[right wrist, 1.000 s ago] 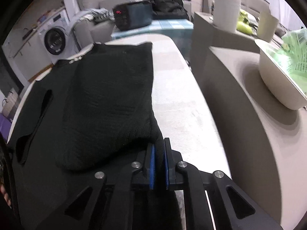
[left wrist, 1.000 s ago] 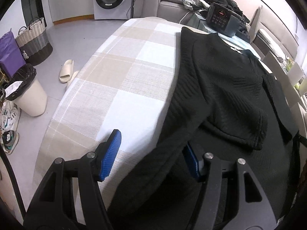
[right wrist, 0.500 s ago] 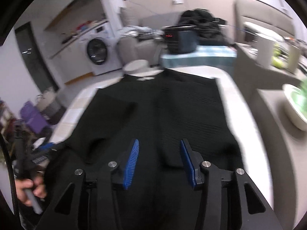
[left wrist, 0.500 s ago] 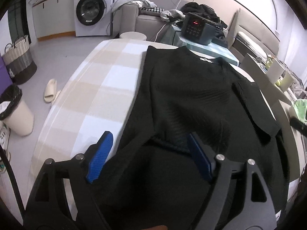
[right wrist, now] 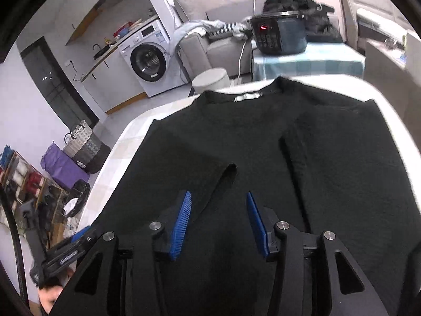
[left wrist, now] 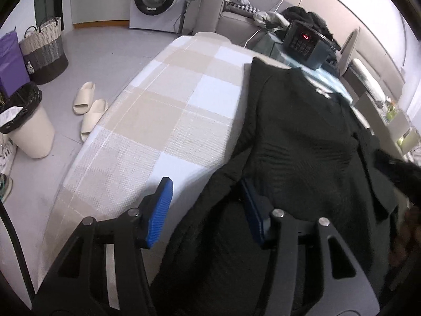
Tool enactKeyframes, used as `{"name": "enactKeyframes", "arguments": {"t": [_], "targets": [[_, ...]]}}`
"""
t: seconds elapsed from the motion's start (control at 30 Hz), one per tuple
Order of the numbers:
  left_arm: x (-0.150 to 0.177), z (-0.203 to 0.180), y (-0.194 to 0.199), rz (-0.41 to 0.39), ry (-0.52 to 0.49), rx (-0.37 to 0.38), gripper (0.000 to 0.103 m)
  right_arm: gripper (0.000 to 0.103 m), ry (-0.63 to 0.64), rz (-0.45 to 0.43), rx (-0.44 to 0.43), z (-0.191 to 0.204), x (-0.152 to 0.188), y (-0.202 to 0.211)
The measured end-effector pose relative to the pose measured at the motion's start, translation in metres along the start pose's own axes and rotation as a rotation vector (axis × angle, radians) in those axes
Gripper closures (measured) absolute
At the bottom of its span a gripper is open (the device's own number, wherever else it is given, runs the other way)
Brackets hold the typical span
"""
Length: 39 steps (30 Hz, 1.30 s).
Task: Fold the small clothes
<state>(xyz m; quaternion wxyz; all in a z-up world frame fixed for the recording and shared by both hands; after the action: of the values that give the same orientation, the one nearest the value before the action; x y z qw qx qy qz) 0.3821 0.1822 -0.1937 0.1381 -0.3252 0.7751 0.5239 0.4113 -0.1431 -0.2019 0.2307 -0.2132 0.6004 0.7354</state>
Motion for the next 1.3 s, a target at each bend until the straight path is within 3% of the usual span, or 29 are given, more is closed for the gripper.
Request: {"name": "enactKeyframes", "arguments": {"t": [0.2,0.27,0.3,0.33,0.37,0.53,0.6,0.73,0.9,1.1,1.3], "targets": [[0.005,-0.032,0.011,-0.005,-0.022,0.068,0.052,0.059,-0.074,0.057,-0.088,0.01,-0.017,-0.041],[0.008,-0.045,0.01,0.0,-0.05,0.081,0.049,0.067,-0.09,0.054,-0.092,0.013,-0.026,-0.053],[0.009,-0.05,0.007,0.007,-0.064,0.08,0.048,0.077,-0.093,0.059,-0.096,0.017,-0.032,-0.062],[0.011,-0.054,0.005,0.015,-0.075,0.077,0.048,0.095,-0.087,0.065,-0.087,0.02,-0.034,-0.066],[0.013,-0.057,0.003,0.021,-0.081,0.074,0.048,0.1,-0.075,0.063,-0.074,0.023,-0.039,-0.071],[0.018,-0.062,-0.006,0.041,-0.09,0.07,0.048,0.1,-0.018,-0.059,-0.022,0.03,-0.086,-0.066],[0.022,-0.061,-0.011,0.058,-0.096,0.059,0.048,0.1,-0.014,-0.044,0.015,0.026,-0.091,-0.076],[0.027,-0.061,-0.011,0.06,-0.093,0.049,0.048,0.091,-0.015,0.089,0.056,0.012,-0.069,-0.097],[0.028,-0.065,-0.006,0.049,-0.118,0.031,0.048,0.085,-0.016,0.086,0.011,0.009,-0.032,-0.061],[0.029,-0.071,0.005,0.033,-0.14,0.018,0.044,0.081,0.14,0.134,-0.087,0.054,0.032,-0.035],[0.033,-0.075,0.028,0.002,-0.164,0.004,0.03,0.074,0.236,0.123,0.017,0.045,0.054,-0.028]]}}
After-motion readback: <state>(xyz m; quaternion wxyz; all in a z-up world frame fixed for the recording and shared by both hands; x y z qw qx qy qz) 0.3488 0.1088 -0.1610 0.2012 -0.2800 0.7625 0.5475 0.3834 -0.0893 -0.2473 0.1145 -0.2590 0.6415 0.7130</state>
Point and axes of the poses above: each gripper's, at about its wrist camera, not at the fingertips, and y roughly against the way its jaws point, z to its left, x to its underside, the point moved 10 cm from there along -y, roughly the way its jaws point, and after that the axes turned 14 degrees about x, right-handed, at the moved point
